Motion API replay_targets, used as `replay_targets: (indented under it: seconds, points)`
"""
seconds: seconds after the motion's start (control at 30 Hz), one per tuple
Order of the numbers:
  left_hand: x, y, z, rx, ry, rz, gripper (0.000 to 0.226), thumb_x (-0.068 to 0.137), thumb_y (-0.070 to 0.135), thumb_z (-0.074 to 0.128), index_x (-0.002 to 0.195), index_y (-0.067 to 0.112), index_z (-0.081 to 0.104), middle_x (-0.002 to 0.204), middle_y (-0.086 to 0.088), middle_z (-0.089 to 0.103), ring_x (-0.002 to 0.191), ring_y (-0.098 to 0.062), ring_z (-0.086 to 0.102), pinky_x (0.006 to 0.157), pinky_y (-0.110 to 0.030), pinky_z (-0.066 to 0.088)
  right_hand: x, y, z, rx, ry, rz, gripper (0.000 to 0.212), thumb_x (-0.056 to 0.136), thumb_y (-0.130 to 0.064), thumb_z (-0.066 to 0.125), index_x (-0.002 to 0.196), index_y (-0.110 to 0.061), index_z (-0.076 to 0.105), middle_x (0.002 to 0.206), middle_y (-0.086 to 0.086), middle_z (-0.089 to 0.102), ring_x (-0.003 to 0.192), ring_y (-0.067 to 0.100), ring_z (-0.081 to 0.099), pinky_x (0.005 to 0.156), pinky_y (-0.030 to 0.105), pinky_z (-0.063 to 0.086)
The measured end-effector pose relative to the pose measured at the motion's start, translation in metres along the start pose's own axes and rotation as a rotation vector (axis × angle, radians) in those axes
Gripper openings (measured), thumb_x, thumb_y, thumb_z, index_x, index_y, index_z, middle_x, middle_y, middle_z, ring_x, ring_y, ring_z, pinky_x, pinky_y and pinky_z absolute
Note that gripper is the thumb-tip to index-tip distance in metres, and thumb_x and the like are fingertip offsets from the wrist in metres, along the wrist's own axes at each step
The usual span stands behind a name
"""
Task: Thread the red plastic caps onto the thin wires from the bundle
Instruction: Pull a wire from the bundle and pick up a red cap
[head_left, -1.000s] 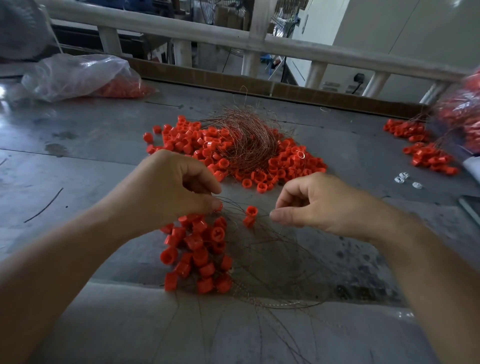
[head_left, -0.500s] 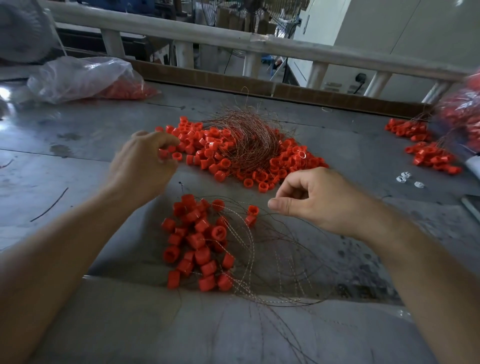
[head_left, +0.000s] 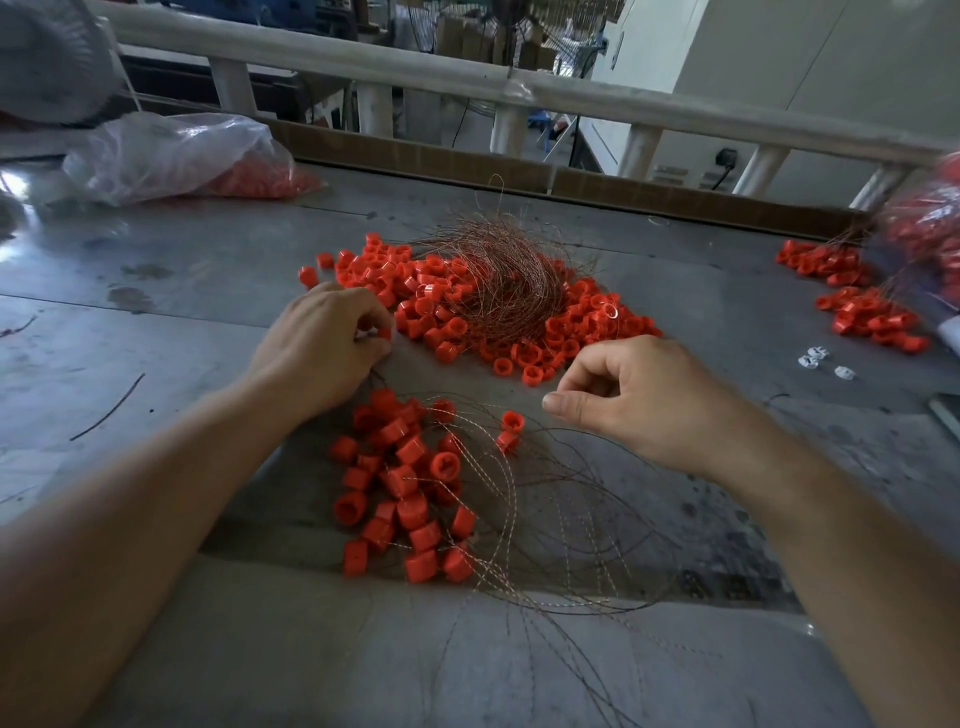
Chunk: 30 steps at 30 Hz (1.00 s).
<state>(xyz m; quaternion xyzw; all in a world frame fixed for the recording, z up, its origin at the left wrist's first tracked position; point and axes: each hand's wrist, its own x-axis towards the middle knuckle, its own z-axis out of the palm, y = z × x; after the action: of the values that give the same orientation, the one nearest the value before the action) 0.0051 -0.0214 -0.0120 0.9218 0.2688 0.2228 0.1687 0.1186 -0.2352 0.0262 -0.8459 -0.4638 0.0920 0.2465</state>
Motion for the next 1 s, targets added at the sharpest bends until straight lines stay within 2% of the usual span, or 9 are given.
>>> replay_targets:
  seconds: [0.1, 0.17, 0.27, 0.33, 0.43, 0.53, 0.6, 0.77, 1.0]
  points:
    - [-0.002, 0.005, -0.005, -0.11, 0.093, -0.025, 0.008, 0.079, 0.013, 0.067, 0.082, 0.019, 0.062, 0.083, 0.001, 0.062, 0.076, -0.016, 0.055, 0.068, -0.026, 0.04, 0.001, 0.001, 0.001, -0.021, 0.052, 0.007, 0.018, 0.08, -0.037, 0.065, 0.065, -0.03, 0.057, 0.063, -0.014, 0.055, 0.058, -0.005, 0.051, 0.057, 0.003, 0.038]
    - [-0.005, 0.011, -0.011, -0.281, 0.119, -0.047, 0.017, 0.076, 0.01, 0.07, 0.076, 0.024, 0.06, 0.074, 0.006, 0.063, 0.067, -0.009, 0.058, 0.063, -0.019, 0.041, 0.002, 0.002, 0.002, -0.042, 0.102, 0.008, 0.018, 0.081, -0.035, 0.064, 0.066, -0.03, 0.056, 0.065, -0.012, 0.057, 0.06, 0.0, 0.052, 0.058, 0.007, 0.041]
    - [-0.017, 0.023, -0.018, -0.437, 0.103, -0.025, 0.025, 0.074, 0.013, 0.073, 0.072, 0.034, 0.059, 0.071, 0.012, 0.063, 0.064, 0.0, 0.058, 0.06, -0.012, 0.04, 0.005, 0.005, 0.003, -0.066, 0.217, -0.015, 0.012, 0.084, -0.029, 0.062, 0.073, -0.025, 0.061, 0.07, -0.012, 0.056, 0.064, 0.003, 0.051, 0.059, 0.011, 0.039]
    - [-0.023, 0.029, -0.019, -0.474, 0.097, 0.005, 0.026, 0.074, 0.013, 0.073, 0.071, 0.035, 0.059, 0.072, 0.012, 0.064, 0.066, -0.001, 0.06, 0.062, -0.014, 0.045, 0.011, 0.008, 0.003, -0.085, 0.284, -0.021, 0.012, 0.086, -0.027, 0.06, 0.081, -0.018, 0.065, 0.079, -0.009, 0.055, 0.07, 0.005, 0.049, 0.063, 0.015, 0.035]
    - [-0.027, 0.035, -0.019, -0.514, 0.082, 0.021, 0.026, 0.074, 0.013, 0.072, 0.072, 0.036, 0.059, 0.073, 0.011, 0.065, 0.068, -0.003, 0.062, 0.065, -0.015, 0.047, 0.021, 0.012, 0.005, -0.151, 0.302, -0.026, 0.02, 0.089, -0.029, 0.056, 0.096, -0.015, 0.068, 0.103, 0.0, 0.056, 0.094, 0.014, 0.052, 0.084, 0.025, 0.038]
    - [-0.027, 0.035, -0.021, -0.522, 0.073, 0.017, 0.026, 0.074, 0.014, 0.072, 0.074, 0.036, 0.059, 0.073, 0.012, 0.064, 0.068, -0.002, 0.061, 0.065, -0.013, 0.046, 0.028, 0.011, 0.011, -0.234, 0.212, -0.113, 0.033, 0.091, -0.034, 0.051, 0.114, -0.015, 0.063, 0.136, 0.0, 0.044, 0.127, 0.015, 0.034, 0.099, 0.019, 0.019]
    - [-0.027, 0.034, -0.023, -0.527, 0.078, 0.016, 0.026, 0.074, 0.013, 0.073, 0.074, 0.035, 0.06, 0.074, 0.011, 0.064, 0.068, -0.003, 0.061, 0.065, -0.014, 0.046, 0.032, 0.01, 0.016, -0.277, 0.128, -0.168, 0.04, 0.092, -0.039, 0.046, 0.123, -0.015, 0.057, 0.149, -0.001, 0.028, 0.138, 0.013, 0.017, 0.103, 0.017, 0.007]
    - [-0.027, 0.035, -0.023, -0.531, 0.083, 0.037, 0.027, 0.074, 0.011, 0.072, 0.073, 0.036, 0.059, 0.072, 0.014, 0.063, 0.064, 0.005, 0.059, 0.061, -0.002, 0.045, 0.036, 0.016, 0.026, -0.32, 0.001, -0.141, 0.061, 0.093, -0.046, 0.036, 0.141, -0.01, 0.029, 0.153, -0.002, 0.016, 0.14, 0.008, 0.003, 0.115, 0.035, 0.005]
    - [-0.029, 0.035, -0.024, -0.548, 0.081, 0.051, 0.028, 0.074, 0.01, 0.072, 0.074, 0.036, 0.059, 0.072, 0.014, 0.063, 0.064, 0.008, 0.058, 0.062, -0.001, 0.044, 0.03, 0.012, 0.021, -0.228, 0.251, -0.225, 0.047, 0.093, -0.035, 0.045, 0.131, -0.007, 0.047, 0.143, 0.002, 0.04, 0.137, 0.011, 0.024, 0.111, 0.031, 0.006]
